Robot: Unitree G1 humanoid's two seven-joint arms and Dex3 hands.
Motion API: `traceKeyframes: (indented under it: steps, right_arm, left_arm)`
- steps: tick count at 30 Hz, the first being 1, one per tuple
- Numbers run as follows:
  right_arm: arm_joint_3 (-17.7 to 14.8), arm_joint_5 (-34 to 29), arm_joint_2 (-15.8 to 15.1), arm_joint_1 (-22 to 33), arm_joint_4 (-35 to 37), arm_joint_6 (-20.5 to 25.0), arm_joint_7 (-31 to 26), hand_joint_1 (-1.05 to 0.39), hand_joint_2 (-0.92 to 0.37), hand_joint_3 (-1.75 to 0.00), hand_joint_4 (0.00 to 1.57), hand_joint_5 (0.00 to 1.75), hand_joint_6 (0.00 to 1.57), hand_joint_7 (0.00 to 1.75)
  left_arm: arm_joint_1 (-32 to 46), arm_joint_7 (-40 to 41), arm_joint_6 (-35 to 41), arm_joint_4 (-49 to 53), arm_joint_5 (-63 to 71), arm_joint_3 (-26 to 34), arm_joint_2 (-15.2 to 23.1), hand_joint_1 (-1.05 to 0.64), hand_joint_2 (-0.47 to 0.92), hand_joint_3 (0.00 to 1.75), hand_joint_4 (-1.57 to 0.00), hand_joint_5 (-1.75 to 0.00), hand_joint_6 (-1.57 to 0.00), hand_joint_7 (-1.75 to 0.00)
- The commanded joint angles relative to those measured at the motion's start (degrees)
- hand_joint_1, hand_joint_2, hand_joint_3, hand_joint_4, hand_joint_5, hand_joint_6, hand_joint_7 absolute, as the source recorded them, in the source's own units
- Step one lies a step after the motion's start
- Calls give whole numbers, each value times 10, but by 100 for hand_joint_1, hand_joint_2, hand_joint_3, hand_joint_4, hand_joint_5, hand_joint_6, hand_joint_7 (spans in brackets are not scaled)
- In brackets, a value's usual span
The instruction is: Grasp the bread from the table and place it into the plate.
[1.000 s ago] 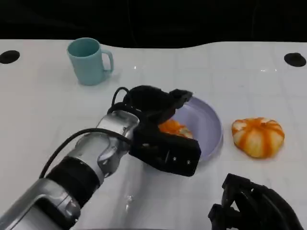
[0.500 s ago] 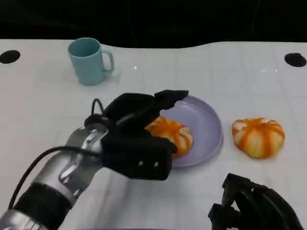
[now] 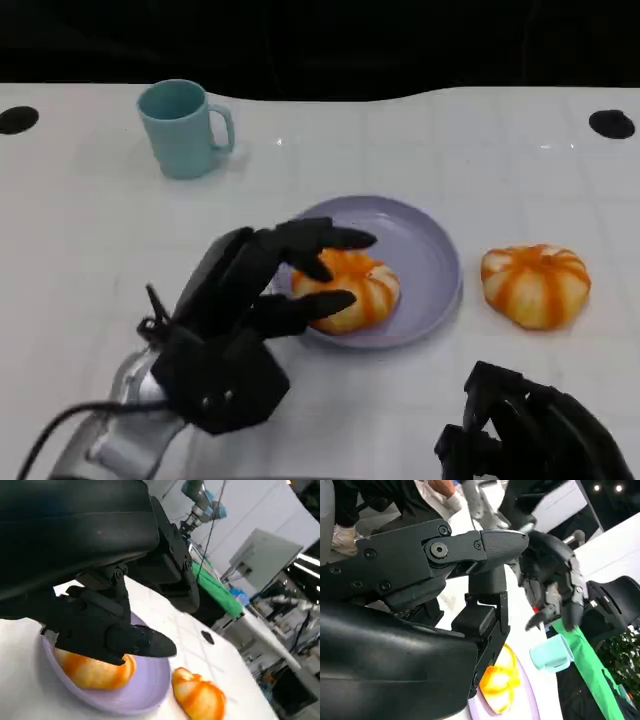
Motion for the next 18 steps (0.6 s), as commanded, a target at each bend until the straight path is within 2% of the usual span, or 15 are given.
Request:
traceKeyframes:
  steps: [1,3,5,6,7,9,13,15,18]
  right_arm:
    - [-5,4,-8,3,-9,4,-4,-73,-92,-22,89,162,78,144]
    - [-5,4,-7,3,-9,2,-4,-73,-92,-22,89,162,78,144]
    - [-4,3,-7,2,-7,-1,-2,-74,-92,-22,89,162,78,144]
    - [-4,2,-7,2,-6,-2,-2,-74,-92,-22,89,162,78,144]
    - [-4,2,-7,1,-5,-2,-2,-74,-92,-22,89,162,77,144]
    - [-4,3,-7,1,-4,0,-1,-74,-92,-22,89,162,77,144]
    - [-4,3,-8,1,-5,2,-2,-74,-92,-21,89,161,77,144]
    - [-4,2,-8,1,-6,0,-3,-74,-92,-21,89,161,77,144]
    - [-3,1,-8,1,-6,-1,-4,-74,-92,-22,90,161,78,144]
  left_arm:
    - [54,-16,-30,-43,-43,21,2,-22,31,116,-72,-150,-72,-95]
    - [78,-31,-39,-60,-65,26,1,-24,36,110,-76,-134,-70,-98]
    - [101,-48,-39,-79,-86,30,2,-26,44,98,-78,-126,-67,-99]
    - [113,-61,-32,-91,-99,32,3,-28,49,91,-79,-133,-66,-100]
    - [125,-73,-24,-105,-113,33,3,-30,54,83,-77,-153,-65,-101]
    - [152,-107,1,-133,-154,35,5,-33,63,69,-76,-170,-65,-102]
    - [191,-155,50,-181,-206,42,9,-37,76,48,-72,-174,-65,-101]
    - [216,-173,83,-208,-226,45,10,-44,87,29,-64,-175,-63,-109]
    - [245,-181,118,-241,-236,48,5,-51,92,21,-63,-175,-60,-124]
